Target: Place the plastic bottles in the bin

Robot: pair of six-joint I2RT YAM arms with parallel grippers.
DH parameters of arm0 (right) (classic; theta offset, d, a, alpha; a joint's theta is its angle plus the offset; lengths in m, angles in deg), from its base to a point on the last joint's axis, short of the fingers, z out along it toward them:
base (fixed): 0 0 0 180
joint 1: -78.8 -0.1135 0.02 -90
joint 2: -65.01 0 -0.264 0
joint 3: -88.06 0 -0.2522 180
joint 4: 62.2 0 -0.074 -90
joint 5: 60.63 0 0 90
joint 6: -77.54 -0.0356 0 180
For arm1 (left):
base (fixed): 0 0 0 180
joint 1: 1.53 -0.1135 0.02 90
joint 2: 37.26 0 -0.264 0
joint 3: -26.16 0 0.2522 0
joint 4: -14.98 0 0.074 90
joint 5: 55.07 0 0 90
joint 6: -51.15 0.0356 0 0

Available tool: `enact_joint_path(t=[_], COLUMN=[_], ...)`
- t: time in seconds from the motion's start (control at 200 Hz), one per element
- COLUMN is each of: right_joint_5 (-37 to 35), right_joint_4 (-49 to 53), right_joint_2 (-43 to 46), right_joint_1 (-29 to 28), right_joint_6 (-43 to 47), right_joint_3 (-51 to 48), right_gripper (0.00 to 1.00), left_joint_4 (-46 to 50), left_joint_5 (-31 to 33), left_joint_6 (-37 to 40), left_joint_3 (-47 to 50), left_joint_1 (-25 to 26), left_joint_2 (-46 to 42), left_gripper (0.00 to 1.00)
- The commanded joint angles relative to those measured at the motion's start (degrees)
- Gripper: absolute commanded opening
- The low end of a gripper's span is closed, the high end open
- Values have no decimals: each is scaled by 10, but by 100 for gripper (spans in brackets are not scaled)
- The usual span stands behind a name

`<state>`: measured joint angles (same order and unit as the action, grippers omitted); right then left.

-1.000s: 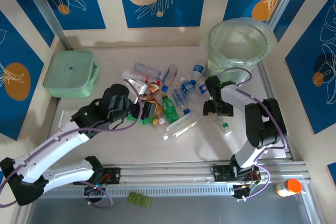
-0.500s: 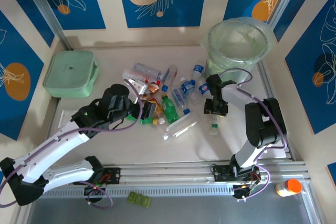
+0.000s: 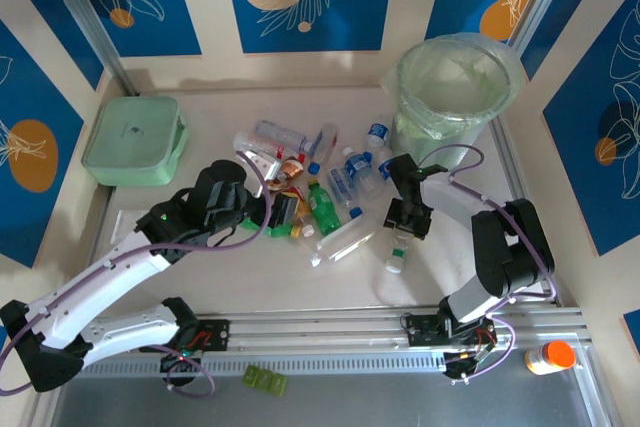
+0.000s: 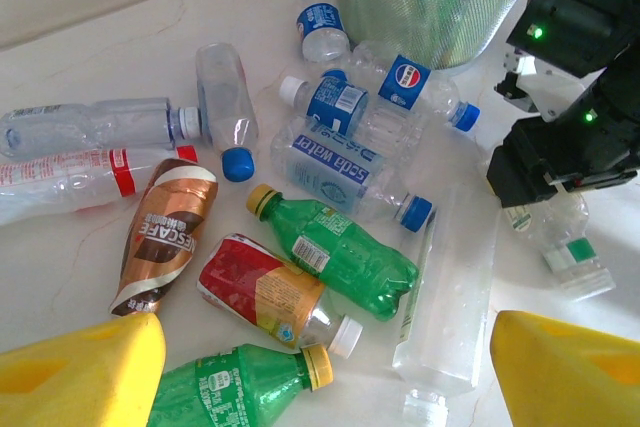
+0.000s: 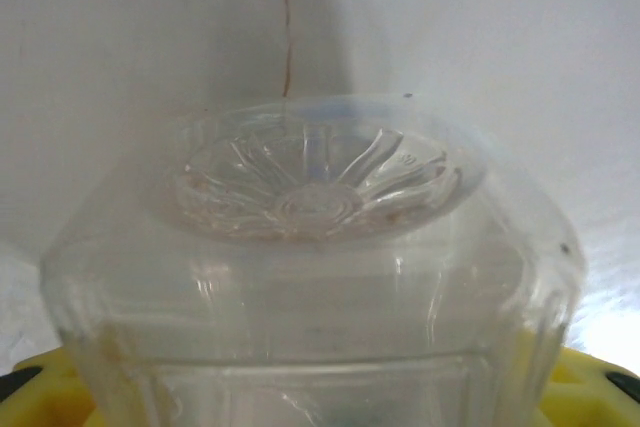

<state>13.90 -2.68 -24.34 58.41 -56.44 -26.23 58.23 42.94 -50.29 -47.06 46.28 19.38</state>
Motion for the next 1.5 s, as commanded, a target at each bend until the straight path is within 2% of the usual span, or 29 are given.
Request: enact_joint_path(t=[0.0, 0.125, 0.25, 0.425, 0.56, 0.78, 0.975, 1.135, 1.265, 1.496], right_joint_5=[21, 8, -17, 0, 3, 10, 33, 30, 57, 41], right_joint_4=[11, 10, 19, 10, 7, 19, 47, 65, 59, 128], right_joint_2=[-1, -16, -34, -40, -10, 49, 120, 223, 305, 313], right_joint_1=[-17, -17, -21, -21, -23, -25, -34, -83, -106, -102], right_joint_6=[-52, -26, 11, 29, 20, 6, 30, 58, 81, 134], right_joint_3=[-17, -13, 2, 4, -6, -15, -12, 5, 25, 151], right_gripper=[54, 64, 67, 72, 57, 47, 46, 46, 43, 40], left_joint_4=[-8, -8, -8, -7, -8, -8, -7, -10, 2, 18], left_joint_5=[-2, -2, -2, -1, 0, 1, -2, -14, -43, -82], left_joint_6=[10, 10, 10, 12, 12, 13, 14, 3, -17, -49], left_joint_3=[6, 7, 7, 7, 7, 7, 5, 5, -12, -69], left_joint_1=[1, 1, 1, 1, 2, 1, 1, 1, 1, 1], left_joint_2=[-6, -7, -6, -5, -5, -3, -3, -14, -9, -12], left_gripper=[84, 84, 84, 84, 84, 84, 84, 84, 84, 84])
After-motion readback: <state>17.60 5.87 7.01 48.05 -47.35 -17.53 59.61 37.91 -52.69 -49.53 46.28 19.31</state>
